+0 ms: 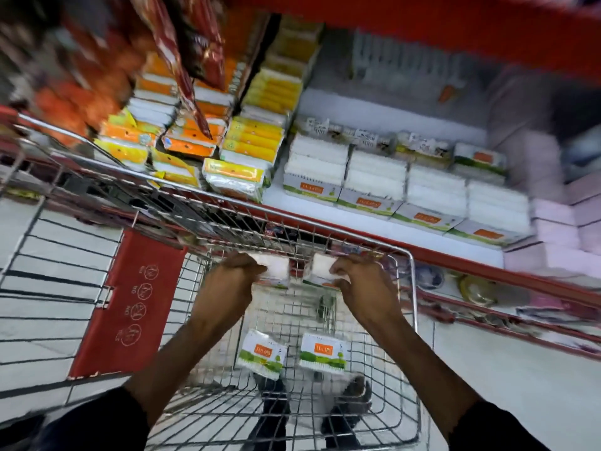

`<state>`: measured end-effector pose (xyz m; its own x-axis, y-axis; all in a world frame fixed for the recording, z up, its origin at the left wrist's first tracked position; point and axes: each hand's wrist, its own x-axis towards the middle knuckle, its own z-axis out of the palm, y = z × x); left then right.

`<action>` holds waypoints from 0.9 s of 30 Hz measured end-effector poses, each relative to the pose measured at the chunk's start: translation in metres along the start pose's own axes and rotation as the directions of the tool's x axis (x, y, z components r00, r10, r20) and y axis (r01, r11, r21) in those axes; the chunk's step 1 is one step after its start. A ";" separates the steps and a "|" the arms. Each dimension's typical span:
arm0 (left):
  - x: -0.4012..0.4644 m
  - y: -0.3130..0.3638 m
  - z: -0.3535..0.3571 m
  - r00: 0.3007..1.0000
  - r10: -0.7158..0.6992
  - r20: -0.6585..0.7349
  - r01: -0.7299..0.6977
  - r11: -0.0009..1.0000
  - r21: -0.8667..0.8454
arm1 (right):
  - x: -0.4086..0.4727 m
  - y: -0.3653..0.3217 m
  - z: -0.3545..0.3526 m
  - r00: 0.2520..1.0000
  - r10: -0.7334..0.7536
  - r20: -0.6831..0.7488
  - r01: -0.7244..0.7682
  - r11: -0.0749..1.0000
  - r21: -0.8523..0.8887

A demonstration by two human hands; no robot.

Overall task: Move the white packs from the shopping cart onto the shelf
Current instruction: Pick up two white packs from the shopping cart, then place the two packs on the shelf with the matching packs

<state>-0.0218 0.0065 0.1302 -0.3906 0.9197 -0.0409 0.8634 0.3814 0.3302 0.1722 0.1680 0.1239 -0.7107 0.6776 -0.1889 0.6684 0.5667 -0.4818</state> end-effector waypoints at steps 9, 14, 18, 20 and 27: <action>0.033 0.056 -0.102 0.971 0.160 -0.178 -0.162 0.987 0.000 | -0.003 -0.031 -0.114 0.966 -0.101 -0.237 0.087 0.994 -0.071; 0.058 0.075 -0.116 0.952 0.194 -0.236 -0.201 0.980 -0.008 | 0.003 -0.028 -0.140 0.954 -0.075 -0.290 0.053 0.995 -0.083; 0.078 0.077 -0.105 0.956 0.190 -0.224 -0.193 0.981 0.009 | 0.013 -0.027 -0.141 0.963 -0.050 -0.265 0.024 0.995 -0.101; 0.086 0.077 -0.098 0.959 0.177 -0.220 -0.177 0.984 0.020 | 0.018 -0.028 -0.139 0.964 -0.046 -0.262 0.018 0.994 -0.110; 0.109 0.077 -0.082 0.970 0.151 -0.188 -0.146 0.988 0.044 | 0.037 -0.028 -0.125 0.970 -0.029 -0.242 -0.007 0.989 -0.148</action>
<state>-0.0238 0.1286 0.2286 -0.3082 0.9327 0.1873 0.9243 0.2471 0.2908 0.1544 0.2359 0.2373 -0.6556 0.7541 0.0377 0.6986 0.6248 -0.3487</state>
